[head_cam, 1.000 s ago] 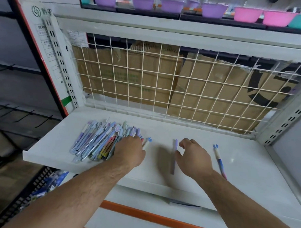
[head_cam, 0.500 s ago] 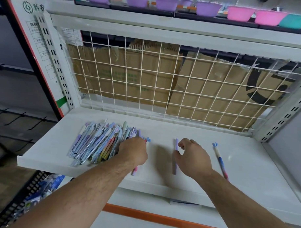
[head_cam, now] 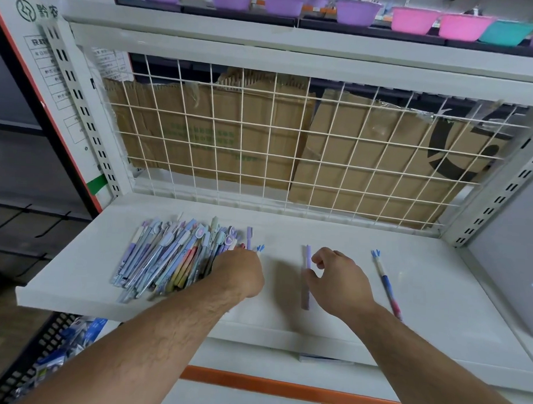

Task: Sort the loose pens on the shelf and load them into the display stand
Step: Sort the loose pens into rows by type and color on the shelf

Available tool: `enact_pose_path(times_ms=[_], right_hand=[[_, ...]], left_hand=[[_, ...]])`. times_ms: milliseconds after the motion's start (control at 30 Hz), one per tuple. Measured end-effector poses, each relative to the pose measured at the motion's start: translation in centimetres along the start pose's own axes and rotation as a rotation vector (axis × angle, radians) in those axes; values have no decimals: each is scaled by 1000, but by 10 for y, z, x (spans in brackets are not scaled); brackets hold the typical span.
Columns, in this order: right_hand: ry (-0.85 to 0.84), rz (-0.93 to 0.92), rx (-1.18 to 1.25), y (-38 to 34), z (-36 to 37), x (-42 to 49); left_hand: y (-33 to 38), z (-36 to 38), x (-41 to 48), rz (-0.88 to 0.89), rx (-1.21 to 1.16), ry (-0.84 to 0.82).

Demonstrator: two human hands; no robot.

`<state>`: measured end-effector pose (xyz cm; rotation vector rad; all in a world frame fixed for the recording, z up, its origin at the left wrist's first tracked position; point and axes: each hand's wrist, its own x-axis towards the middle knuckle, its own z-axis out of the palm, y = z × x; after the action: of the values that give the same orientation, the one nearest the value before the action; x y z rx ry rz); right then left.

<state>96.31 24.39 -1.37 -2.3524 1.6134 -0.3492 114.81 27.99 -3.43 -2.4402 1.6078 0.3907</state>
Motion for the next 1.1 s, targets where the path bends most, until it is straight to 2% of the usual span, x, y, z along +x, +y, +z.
enact_pose_path(times_ms=[100, 133, 200, 267, 467, 633, 733, 800, 900, 1100], right_hand=[[-13, -1, 5, 0, 0, 0], [-17, -1, 4, 0, 0, 0], [-23, -4, 4, 0, 0, 1], [-24, -6, 1, -1, 0, 1], [-45, -14, -9, -1, -1, 1], [-65, -3, 30, -1, -4, 0], [-118, 32, 175, -1, -5, 1], [-144, 38, 281, -2, -6, 2], [-172, 43, 390, 0, -10, 2], [-165, 87, 444, 24, -21, -3]], left_hand=[[2, 2, 4, -85, 3, -120], [1, 5, 11, -81, -14, -107], [-1, 3, 12, -27, 38, -127], [-2, -5, 7, 36, 121, -214], [0, -14, -13, 63, 148, -133], [0, -17, -2, -7, -365, -120], [3, -18, -3, -85, -891, -77], [12, -19, -6, -79, -1142, -72], [33, -22, -14, -28, -1300, -105], [77, -22, -20, 59, -1329, -157]])
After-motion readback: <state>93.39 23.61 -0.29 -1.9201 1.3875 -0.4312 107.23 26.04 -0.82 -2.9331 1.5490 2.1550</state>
